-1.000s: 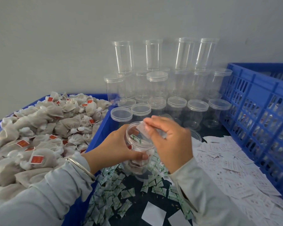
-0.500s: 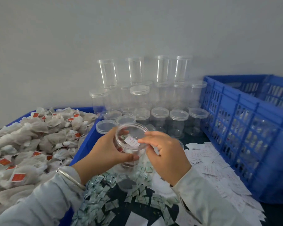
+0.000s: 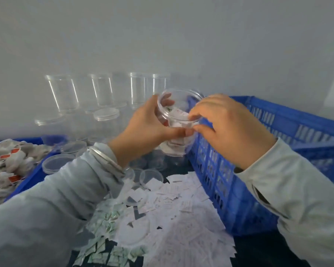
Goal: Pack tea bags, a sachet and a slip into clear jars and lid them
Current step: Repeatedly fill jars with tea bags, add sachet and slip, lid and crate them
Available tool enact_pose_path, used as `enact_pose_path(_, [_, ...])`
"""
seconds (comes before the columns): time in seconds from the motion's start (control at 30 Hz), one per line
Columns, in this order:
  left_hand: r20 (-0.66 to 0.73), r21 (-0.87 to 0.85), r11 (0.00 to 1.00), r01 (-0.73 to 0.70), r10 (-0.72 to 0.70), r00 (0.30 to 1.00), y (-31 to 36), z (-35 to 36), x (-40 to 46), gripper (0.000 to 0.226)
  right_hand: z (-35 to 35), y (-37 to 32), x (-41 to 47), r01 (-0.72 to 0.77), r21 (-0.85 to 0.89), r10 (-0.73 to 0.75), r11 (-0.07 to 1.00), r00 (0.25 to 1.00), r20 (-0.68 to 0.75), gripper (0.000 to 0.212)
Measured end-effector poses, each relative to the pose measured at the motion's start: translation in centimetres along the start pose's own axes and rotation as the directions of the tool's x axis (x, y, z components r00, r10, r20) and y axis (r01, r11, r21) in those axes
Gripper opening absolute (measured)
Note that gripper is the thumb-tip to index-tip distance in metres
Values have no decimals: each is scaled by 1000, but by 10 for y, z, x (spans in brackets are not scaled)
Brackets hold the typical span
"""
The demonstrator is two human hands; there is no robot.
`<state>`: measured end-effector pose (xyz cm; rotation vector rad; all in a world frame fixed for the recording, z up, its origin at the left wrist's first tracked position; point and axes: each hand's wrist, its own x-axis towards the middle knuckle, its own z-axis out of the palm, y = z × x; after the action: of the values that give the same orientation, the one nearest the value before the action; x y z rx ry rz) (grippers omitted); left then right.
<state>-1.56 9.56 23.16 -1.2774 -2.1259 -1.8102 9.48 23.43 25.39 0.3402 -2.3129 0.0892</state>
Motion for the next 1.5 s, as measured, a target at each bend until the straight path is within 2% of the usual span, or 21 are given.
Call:
enact_pose_path(0.1, [-1, -41, 996, -82, 82, 997, 20, 31, 39, 98, -32, 36, 10, 23, -112, -30, 993, 998, -58, 15])
enact_pose_path(0.23, [11, -29, 983, -183, 183, 983, 28, 72, 85, 65, -61, 84, 17, -12, -207, 4, 978, 999, -39, 14])
enact_pose_path(0.37, [-52, 32, 983, -178, 180, 982, 15, 115, 125, 57, -67, 136, 23, -111, -244, 115, 963, 993, 3, 13])
enact_pose_path(0.43, [-74, 75, 993, -92, 97, 993, 2, 133, 143, 71, -60, 162, 28, -184, -272, 197, 945, 980, 22, 14])
enact_pose_path(0.5, [-82, 232, 969, 86, -69, 994, -13, 146, 159, 96, -47, 185, 35, -298, -320, 322, 899, 946, 25, 14])
enact_pose_path(0.53, [-99, 325, 929, 178, -154, 983, -22, 151, 166, 97, -38, 196, 39, -343, -351, 378, 871, 925, 34, 13])
enact_pose_path(0.6, [-123, 472, 818, 329, -309, 943, -40, 160, 176, 87, -18, 219, 47, -382, -427, 460, 819, 883, 91, 10])
enact_pose_path(0.67, [-107, 547, 731, 407, -421, 901, -56, 168, 181, 70, 6, 244, 55, -393, -477, 519, 786, 839, 163, 12])
enact_pose_path(0.73, [-83, 602, 686, 409, -455, 886, -67, 173, 186, 56, 33, 267, 60, -435, -475, 584, 765, 780, 226, 16])
enact_pose_path(0.8, [-51, 650, 659, 379, -460, 886, -75, 174, 189, 53, 60, 284, 62, -477, -471, 638, 742, 718, 278, 15])
enact_pose_path(0.93, [-6, 718, 628, 300, -425, 905, -85, 172, 194, 49, 107, 306, 67, -482, -451, 649, 751, 668, 365, 18])
enact_pose_path(1.17, [-25, 699, 641, 318, -421, 907, -88, 171, 193, 45, 147, 316, 61, -457, -458, 639, 762, 644, 421, 21])
enact_pose_path(1.37, [-39, 718, 625, 305, -402, 915, -93, 171, 194, 41, 152, 306, 70, -369, -476, 602, 798, 523, 603, 24])
enact_pose_path(1.43, [-44, 725, 620, 301, -394, 918, -94, 170, 196, 41, 147, 301, 75, -358, -458, 581, 814, 524, 623, 24])
enact_pose_path(1.5, [-41, 752, 599, 275, -374, 926, -93, 170, 197, 36, 141, 297, 78, -372, -436, 572, 819, 579, 581, 21])
